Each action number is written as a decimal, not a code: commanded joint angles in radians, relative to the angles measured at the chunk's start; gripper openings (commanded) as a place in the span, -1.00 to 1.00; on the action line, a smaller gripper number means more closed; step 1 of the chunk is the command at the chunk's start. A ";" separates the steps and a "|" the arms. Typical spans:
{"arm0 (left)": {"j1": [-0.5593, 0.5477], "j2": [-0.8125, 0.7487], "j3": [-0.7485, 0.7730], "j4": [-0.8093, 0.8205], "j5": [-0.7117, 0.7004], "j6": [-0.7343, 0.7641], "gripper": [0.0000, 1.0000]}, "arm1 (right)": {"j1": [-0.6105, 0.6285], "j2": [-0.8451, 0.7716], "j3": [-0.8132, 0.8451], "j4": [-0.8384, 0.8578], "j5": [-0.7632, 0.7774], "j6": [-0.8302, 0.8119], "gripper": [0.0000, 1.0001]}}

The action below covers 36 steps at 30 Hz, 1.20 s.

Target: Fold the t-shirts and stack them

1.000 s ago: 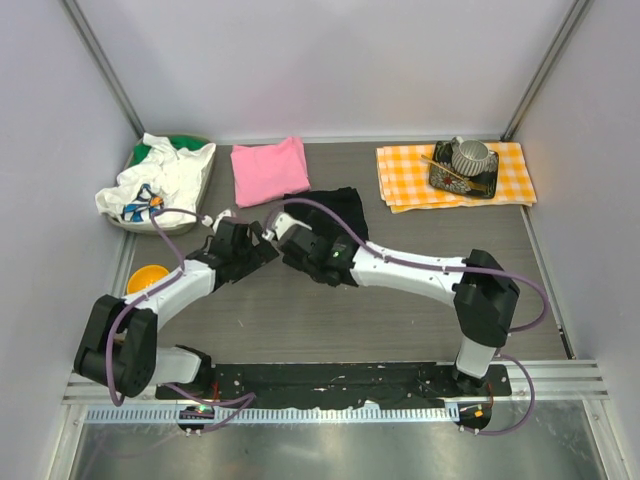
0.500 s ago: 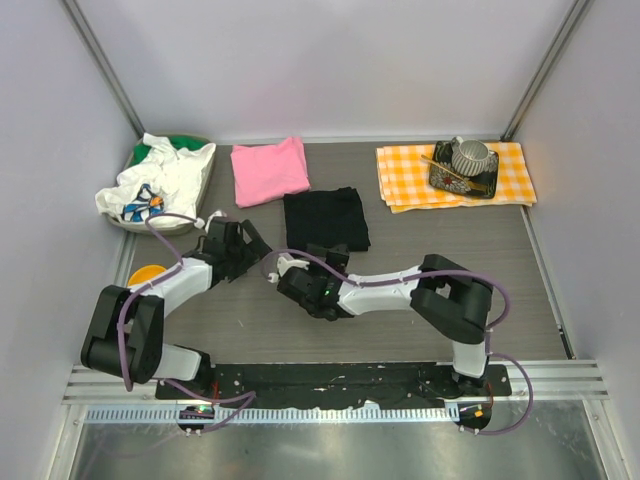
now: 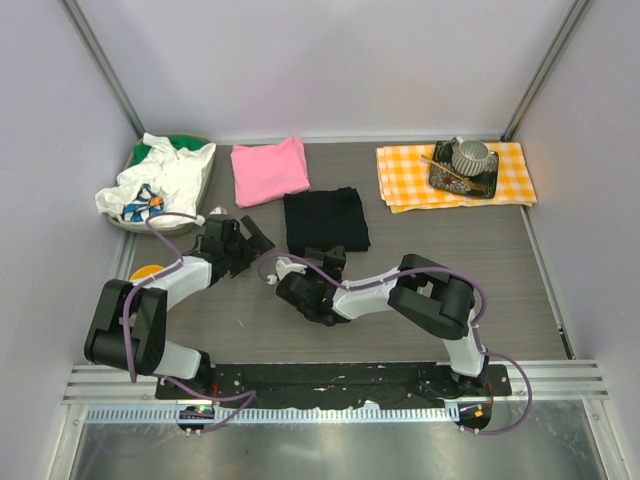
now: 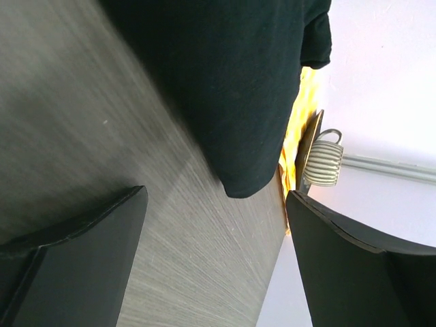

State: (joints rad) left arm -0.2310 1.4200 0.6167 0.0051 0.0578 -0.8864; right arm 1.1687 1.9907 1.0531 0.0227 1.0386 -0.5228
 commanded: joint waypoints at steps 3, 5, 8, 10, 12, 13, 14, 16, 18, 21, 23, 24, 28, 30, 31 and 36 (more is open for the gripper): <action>0.018 0.060 0.000 -0.011 0.019 0.004 1.00 | -0.070 0.057 -0.019 0.112 -0.075 0.018 0.79; 0.024 0.066 0.000 -0.011 0.025 0.003 0.99 | -0.086 0.066 -0.007 0.114 -0.094 0.021 0.78; 0.028 0.080 0.008 -0.011 0.030 0.003 0.99 | -0.118 0.076 0.013 0.105 -0.114 0.033 0.71; 0.033 0.091 0.014 -0.010 0.037 0.001 1.00 | -0.132 0.083 0.021 0.099 -0.133 0.041 0.62; 0.033 0.097 0.020 -0.011 0.046 -0.002 0.99 | -0.138 0.094 0.034 0.092 -0.147 0.046 0.35; 0.033 0.099 0.020 -0.011 0.050 -0.003 1.00 | -0.139 0.099 0.042 0.085 -0.150 0.050 0.25; 0.033 0.100 0.021 0.011 0.051 -0.005 0.99 | -0.141 0.102 0.047 0.080 -0.155 0.052 0.04; 0.033 0.094 0.021 0.010 0.053 -0.005 1.00 | -0.142 0.109 0.048 0.074 -0.163 0.055 -0.25; 0.033 0.091 0.020 0.009 0.057 -0.003 1.00 | -0.145 0.115 0.054 0.066 -0.164 0.063 -0.48; 0.033 0.077 0.009 0.006 0.079 -0.005 1.00 | -0.147 0.126 0.070 0.034 -0.160 0.079 -0.99; 0.035 0.068 0.000 0.010 0.092 -0.011 1.00 | -0.145 0.120 0.079 0.022 -0.166 0.093 -0.99; 0.033 0.066 -0.012 0.015 0.099 -0.013 1.00 | -0.145 0.114 0.077 0.017 -0.167 0.095 -0.99; 0.033 0.066 -0.044 0.062 0.119 -0.025 0.99 | -0.145 0.066 0.084 -0.017 -0.184 0.115 -0.99; 0.030 0.080 -0.057 0.098 0.132 -0.039 1.00 | -0.145 0.024 0.081 -0.058 -0.202 0.128 -0.99; 0.029 0.086 -0.063 0.111 0.142 -0.048 1.00 | -0.145 0.010 0.082 -0.072 -0.207 0.133 -0.99; 0.007 0.109 -0.133 0.309 0.212 -0.154 0.99 | -0.141 -0.071 0.081 -0.141 -0.219 0.147 -0.98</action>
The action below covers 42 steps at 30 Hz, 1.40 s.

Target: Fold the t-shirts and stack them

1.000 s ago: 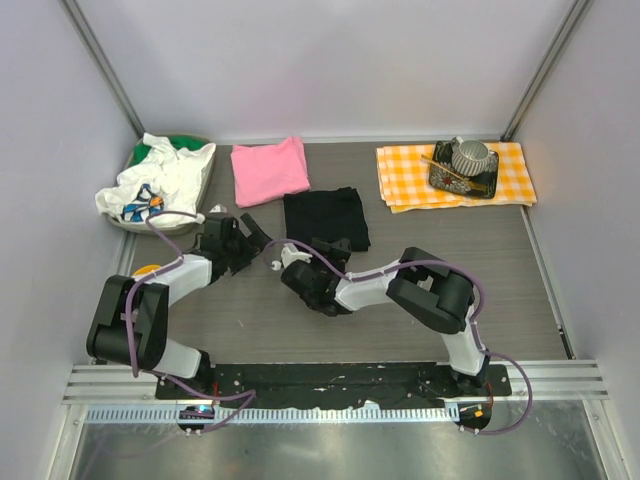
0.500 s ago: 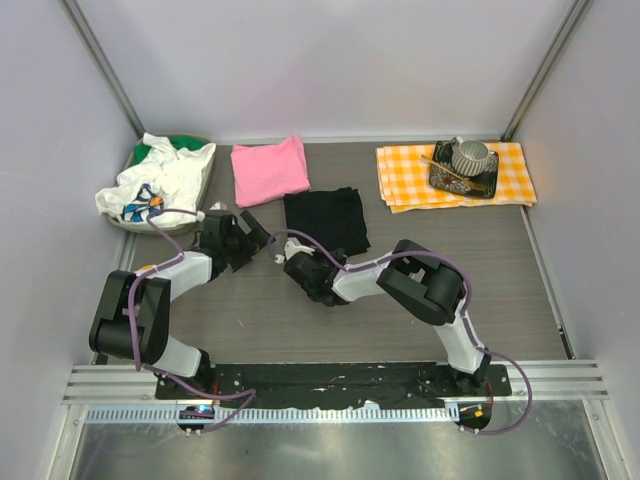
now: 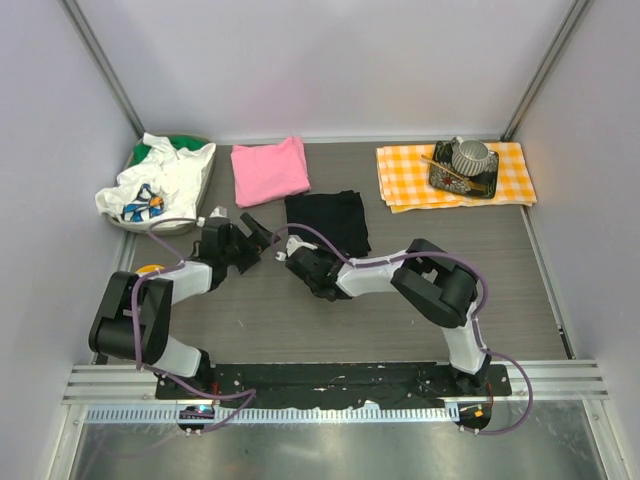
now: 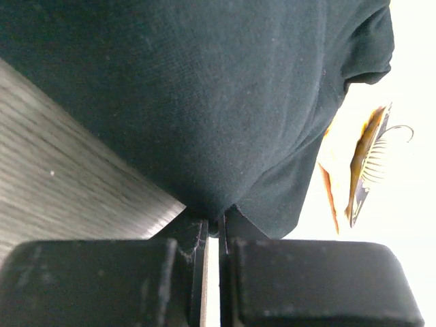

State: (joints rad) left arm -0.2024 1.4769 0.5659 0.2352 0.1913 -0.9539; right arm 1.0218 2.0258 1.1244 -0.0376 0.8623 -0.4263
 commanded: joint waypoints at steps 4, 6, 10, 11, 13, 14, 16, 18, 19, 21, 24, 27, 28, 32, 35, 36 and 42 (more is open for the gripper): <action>-0.023 0.104 -0.109 0.260 0.167 -0.186 1.00 | 0.006 -0.169 -0.008 -0.100 -0.039 0.058 -0.99; -0.026 0.123 -0.118 0.306 0.203 -0.233 1.00 | 0.006 -0.188 -0.006 -0.114 -0.039 0.057 -0.99; -0.029 0.184 -0.129 0.413 0.247 -0.290 0.99 | 0.006 -0.225 0.011 -0.140 -0.037 0.055 -0.99; -0.029 0.197 -0.132 0.432 0.250 -0.302 1.00 | 0.008 -0.229 0.012 -0.143 -0.037 0.055 -0.99; -0.029 0.236 -0.144 0.507 0.270 -0.344 0.99 | 0.009 -0.240 0.012 -0.145 -0.032 0.054 -0.99; -0.031 0.250 -0.147 0.535 0.278 -0.361 1.00 | 0.012 -0.243 0.014 -0.150 -0.031 0.051 -0.99; -0.031 0.301 -0.159 0.616 0.292 -0.408 1.00 | 0.014 -0.248 0.011 -0.151 -0.031 0.049 -0.99; -0.031 0.338 -0.175 0.733 0.300 -0.448 0.99 | 0.014 -0.253 0.011 -0.154 -0.031 0.049 -0.99; -0.031 0.353 -0.193 0.778 0.306 -0.488 1.00 | 0.014 -0.253 0.009 -0.153 -0.029 0.049 -0.99; -0.031 0.404 -0.207 0.896 0.309 -0.531 0.99 | 0.015 -0.254 0.009 -0.154 -0.032 0.052 -0.99; -0.029 0.462 -0.244 1.077 0.295 -0.612 1.00 | 0.021 -0.249 0.005 -0.159 -0.028 0.052 -0.99; -0.017 0.526 -0.271 1.209 0.287 -0.672 0.99 | 0.023 -0.253 -0.005 -0.160 -0.023 0.054 -0.99; -0.008 0.540 -0.270 1.220 0.295 -0.678 1.00 | 0.024 -0.254 -0.006 -0.159 -0.022 0.054 -0.99; 0.009 0.592 -0.264 1.277 0.313 -0.697 1.00 | 0.024 -0.260 -0.017 -0.157 -0.022 0.055 -0.99; 0.021 0.594 -0.258 1.287 0.329 -0.700 0.99 | 0.026 -0.265 -0.023 -0.157 -0.019 0.055 -0.99; 0.024 0.592 -0.245 1.277 0.339 -0.700 1.00 | 0.027 -0.265 -0.023 -0.159 -0.019 0.055 -0.99; 0.027 0.600 -0.173 1.159 0.385 -0.680 1.00 | 0.032 -0.262 -0.018 -0.157 -0.013 0.055 -0.99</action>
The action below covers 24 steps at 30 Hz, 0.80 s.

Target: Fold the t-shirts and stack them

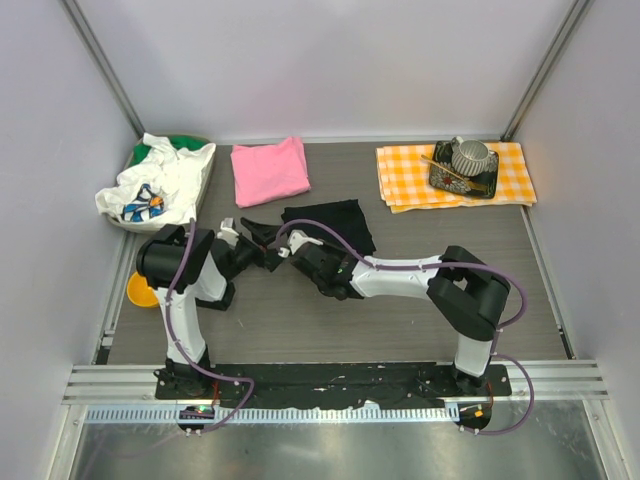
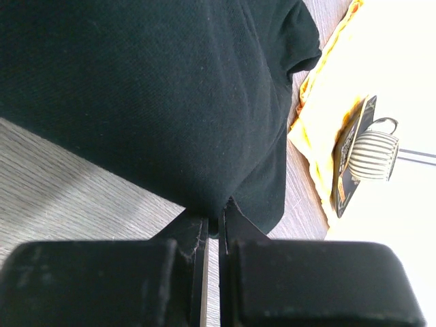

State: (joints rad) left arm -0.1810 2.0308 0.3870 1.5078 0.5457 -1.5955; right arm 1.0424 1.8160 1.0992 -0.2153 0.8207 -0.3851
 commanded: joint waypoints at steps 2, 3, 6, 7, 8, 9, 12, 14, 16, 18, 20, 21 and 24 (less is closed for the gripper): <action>0.006 0.043 0.030 -0.171 0.046 -0.015 0.99 | 0.016 -0.050 0.008 0.017 0.032 0.015 -0.99; 0.006 0.043 0.038 -0.193 0.052 -0.011 1.00 | 0.019 -0.049 0.011 0.019 0.035 0.012 -0.99; 0.006 0.014 0.059 -0.288 0.072 0.025 0.99 | 0.024 -0.046 0.018 0.019 0.041 0.005 -0.99; 0.006 0.003 0.064 -0.316 0.077 0.051 1.00 | 0.027 -0.044 0.019 0.024 0.041 0.002 -0.99; 0.006 -0.027 0.066 -0.380 0.083 0.069 0.99 | 0.027 -0.041 0.022 0.025 0.046 -0.003 -0.99; 0.006 -0.041 0.070 -0.420 0.086 0.086 0.99 | 0.028 -0.038 0.022 0.027 0.049 -0.011 -0.98; 0.006 -0.110 0.085 -0.588 0.083 0.170 1.00 | 0.030 -0.038 0.030 0.030 0.054 -0.021 -0.99; 0.006 -0.147 0.102 -0.713 0.071 0.224 0.99 | 0.031 -0.040 0.033 0.033 0.058 -0.024 -0.99; 0.006 -0.188 0.115 -0.800 0.068 0.252 0.99 | 0.031 -0.043 0.034 0.033 0.061 -0.031 -0.99; 0.006 -0.208 0.128 -0.830 0.065 0.267 1.00 | 0.033 -0.047 0.036 0.031 0.066 -0.031 -0.99; 0.005 -0.207 0.131 -0.834 0.062 0.266 1.00 | 0.036 -0.055 0.039 0.030 0.066 -0.034 -0.99; 0.005 -0.202 0.141 -0.834 0.063 0.261 0.99 | 0.038 -0.057 0.039 0.031 0.066 -0.032 -0.98; -0.003 -0.169 0.147 -0.790 0.065 0.232 1.00 | 0.048 -0.061 0.045 0.025 0.074 -0.032 -0.99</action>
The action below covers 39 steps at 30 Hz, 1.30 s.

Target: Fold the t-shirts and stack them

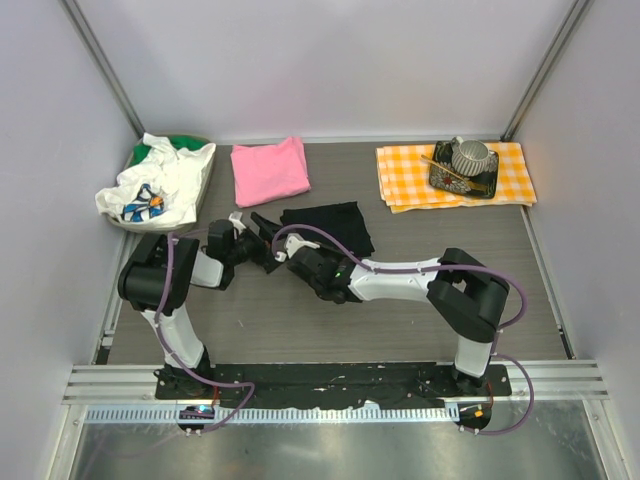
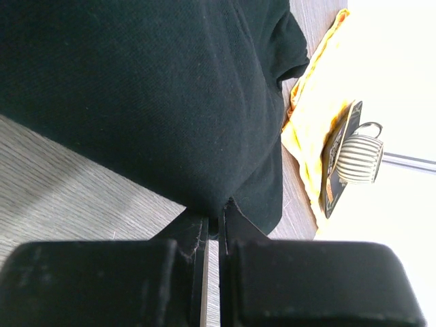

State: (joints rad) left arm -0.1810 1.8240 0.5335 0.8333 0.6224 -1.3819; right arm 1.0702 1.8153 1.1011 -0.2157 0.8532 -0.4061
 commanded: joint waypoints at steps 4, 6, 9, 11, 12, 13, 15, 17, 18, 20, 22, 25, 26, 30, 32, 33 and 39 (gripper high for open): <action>-0.023 0.080 0.014 -0.082 -0.020 0.006 1.00 | 0.037 -0.070 0.051 0.021 0.058 -0.013 -0.99; -0.037 0.090 0.019 -0.069 -0.023 -0.005 1.00 | 0.042 -0.076 0.060 0.016 0.058 -0.014 -0.99; -0.049 0.103 0.026 -0.050 -0.029 -0.014 1.00 | 0.050 -0.077 0.074 0.007 0.066 -0.019 -0.99; -0.054 0.107 0.029 -0.049 -0.027 -0.017 1.00 | 0.051 -0.077 0.079 0.007 0.069 -0.020 -0.99; -0.057 0.109 0.029 -0.045 -0.027 -0.017 1.00 | 0.054 -0.079 0.079 0.010 0.069 -0.022 -0.99; -0.058 0.107 0.028 -0.045 -0.029 -0.017 0.99 | 0.056 -0.079 0.085 0.013 0.069 -0.022 -0.99; -0.058 0.112 0.025 -0.040 -0.029 -0.019 0.99 | 0.060 -0.076 0.088 0.018 0.069 -0.022 -0.99; -0.058 0.113 0.019 -0.031 -0.027 -0.020 0.99 | 0.065 -0.070 0.097 0.016 0.073 -0.023 -0.99; -0.058 0.116 0.019 -0.030 -0.027 -0.020 1.00 | 0.071 -0.070 0.098 0.013 0.078 -0.025 -0.99; -0.058 0.120 0.017 -0.023 -0.027 -0.022 0.99 | 0.079 -0.071 0.101 0.010 0.084 -0.025 -0.99; -0.058 0.129 0.019 -0.014 -0.027 -0.025 1.00 | 0.088 -0.077 0.097 -0.001 0.086 -0.014 -0.99; -0.058 0.144 0.028 -0.002 -0.023 -0.028 0.99 | 0.096 -0.082 0.085 -0.002 0.086 -0.004 -0.99; -0.058 0.147 0.031 0.003 -0.020 -0.028 0.99 | 0.097 -0.082 0.080 -0.002 0.084 0.003 -0.99; -0.058 0.143 0.037 -0.003 -0.015 -0.025 0.76 | 0.108 -0.076 0.075 -0.002 0.086 0.013 -0.99; -0.058 0.140 0.049 -0.014 -0.003 -0.022 0.50 | 0.112 -0.073 0.075 -0.005 0.089 0.013 -0.98; -0.058 0.141 0.054 -0.028 0.002 -0.019 0.25 | 0.114 -0.074 0.077 -0.010 0.087 0.016 -0.99; -0.058 0.129 0.063 -0.060 0.007 -0.005 -0.74 | 0.117 -0.080 0.069 -0.024 0.104 0.041 -0.99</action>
State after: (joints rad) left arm -0.2356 1.9480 0.5865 0.8467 0.6361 -1.4040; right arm 1.1770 1.7992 1.1557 -0.2516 0.9035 -0.3981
